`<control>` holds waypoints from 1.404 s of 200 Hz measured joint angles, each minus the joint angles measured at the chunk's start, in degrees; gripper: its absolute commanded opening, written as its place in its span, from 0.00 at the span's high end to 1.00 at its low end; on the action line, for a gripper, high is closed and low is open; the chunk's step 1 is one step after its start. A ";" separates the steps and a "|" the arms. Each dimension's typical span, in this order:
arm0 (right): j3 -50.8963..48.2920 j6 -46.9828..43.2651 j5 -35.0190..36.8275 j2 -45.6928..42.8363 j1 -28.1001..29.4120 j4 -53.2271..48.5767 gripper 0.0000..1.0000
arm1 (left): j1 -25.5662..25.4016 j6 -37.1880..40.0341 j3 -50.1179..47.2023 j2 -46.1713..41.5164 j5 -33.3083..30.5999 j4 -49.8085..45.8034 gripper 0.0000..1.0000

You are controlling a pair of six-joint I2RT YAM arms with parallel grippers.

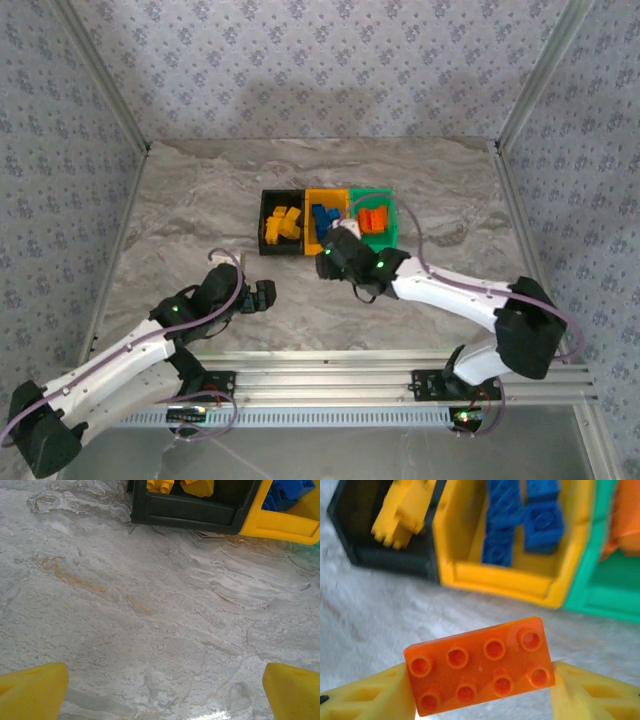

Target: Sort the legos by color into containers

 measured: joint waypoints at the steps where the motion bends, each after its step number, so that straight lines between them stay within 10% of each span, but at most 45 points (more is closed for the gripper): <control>1: 0.02 0.00 0.02 -0.11 -0.17 -0.07 0.36 | 0.00 0.00 0.00 0.02 0.02 0.00 0.00; 67: 6.40 -2.03 -4.24 7.65 -19.23 -2.08 0.33 | 0.31 -0.02 0.11 0.94 0.22 1.07 0.00; 150: 17.09 -4.37 -6.08 16.63 -22.91 -2.80 0.11 | 0.68 0.00 1.46 1.05 0.07 0.92 0.00; 251: -5.88 -4.04 1.51 -17.90 -15.39 8.70 0.00 | 1.36 10.49 10.03 4.00 -15.34 5.97 0.00; 281: -10.54 -1.25 6.51 -20.68 -15.41 7.89 0.00 | 10.84 20.17 11.41 10.34 -19.15 14.91 0.00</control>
